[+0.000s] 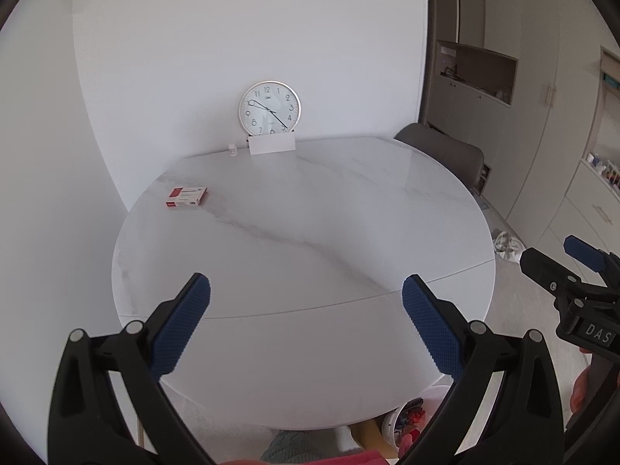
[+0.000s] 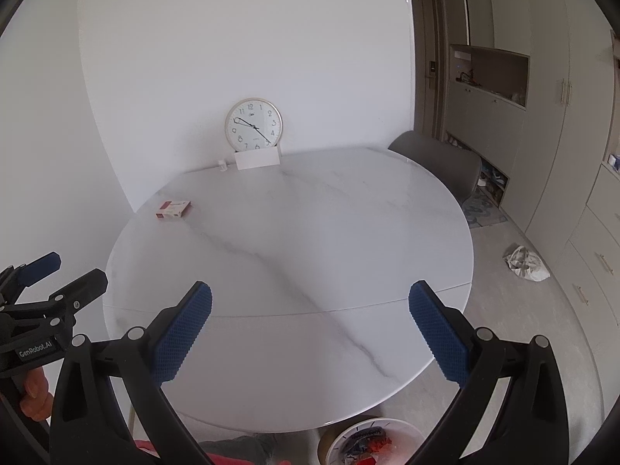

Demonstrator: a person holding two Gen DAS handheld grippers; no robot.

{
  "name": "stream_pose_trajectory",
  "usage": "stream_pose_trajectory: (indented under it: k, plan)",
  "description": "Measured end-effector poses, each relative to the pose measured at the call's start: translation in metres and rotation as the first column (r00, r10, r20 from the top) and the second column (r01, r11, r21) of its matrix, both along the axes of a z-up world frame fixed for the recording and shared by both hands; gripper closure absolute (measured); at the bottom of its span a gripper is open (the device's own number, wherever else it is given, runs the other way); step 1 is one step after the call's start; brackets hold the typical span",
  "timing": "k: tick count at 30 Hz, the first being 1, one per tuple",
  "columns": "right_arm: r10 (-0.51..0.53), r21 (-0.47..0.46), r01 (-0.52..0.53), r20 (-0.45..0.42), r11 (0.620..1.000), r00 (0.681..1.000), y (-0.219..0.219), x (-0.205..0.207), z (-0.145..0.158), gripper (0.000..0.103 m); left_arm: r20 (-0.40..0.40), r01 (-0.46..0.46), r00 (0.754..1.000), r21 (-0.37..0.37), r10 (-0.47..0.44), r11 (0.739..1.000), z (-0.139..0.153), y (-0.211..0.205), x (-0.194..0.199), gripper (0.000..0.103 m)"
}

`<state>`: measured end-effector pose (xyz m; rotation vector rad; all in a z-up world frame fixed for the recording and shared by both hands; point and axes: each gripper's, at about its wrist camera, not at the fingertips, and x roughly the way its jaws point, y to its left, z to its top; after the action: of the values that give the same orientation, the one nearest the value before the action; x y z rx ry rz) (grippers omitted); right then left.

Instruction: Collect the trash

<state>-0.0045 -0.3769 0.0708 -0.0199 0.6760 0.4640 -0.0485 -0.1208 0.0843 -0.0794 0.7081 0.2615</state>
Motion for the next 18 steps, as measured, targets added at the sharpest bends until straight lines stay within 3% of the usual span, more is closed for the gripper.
stream_pose_trajectory:
  k: [18]
  plan:
    - [-0.023,-0.013,0.023,-0.013,1.0,1.0,-0.0089,-0.0009,-0.0056,0.002,-0.008,0.026,1.0,-0.004,-0.026,1.0,-0.0055,-0.0044,0.0028,0.008]
